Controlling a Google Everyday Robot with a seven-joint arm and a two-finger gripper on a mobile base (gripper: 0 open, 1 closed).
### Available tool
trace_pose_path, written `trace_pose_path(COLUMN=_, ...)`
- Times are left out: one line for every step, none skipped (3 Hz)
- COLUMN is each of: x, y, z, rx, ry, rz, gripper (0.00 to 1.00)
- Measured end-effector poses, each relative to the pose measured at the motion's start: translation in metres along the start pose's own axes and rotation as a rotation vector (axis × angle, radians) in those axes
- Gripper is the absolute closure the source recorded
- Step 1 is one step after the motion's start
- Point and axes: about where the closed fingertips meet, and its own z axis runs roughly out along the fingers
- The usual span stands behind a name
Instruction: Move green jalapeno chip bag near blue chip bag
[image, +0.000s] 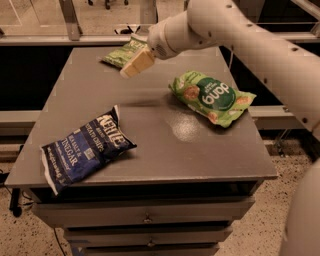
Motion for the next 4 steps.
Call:
trace_pose_path(x=-0.006, y=-0.015, z=0.061, rx=0.018, ry=-0.059, rz=0.067, gripper=0.00)
trace_pose_path(x=0.004, y=-0.016, z=0.099, rx=0.017, ry=-0.048, rz=0.097, gripper=0.00)
trace_pose_path(x=0.023, y=-0.020, z=0.121, rx=0.025, ry=-0.012, rz=0.122, gripper=0.00)
trace_pose_path(x=0.033, y=-0.024, z=0.132, rx=0.043, ry=0.000, rz=0.140, gripper=0.18)
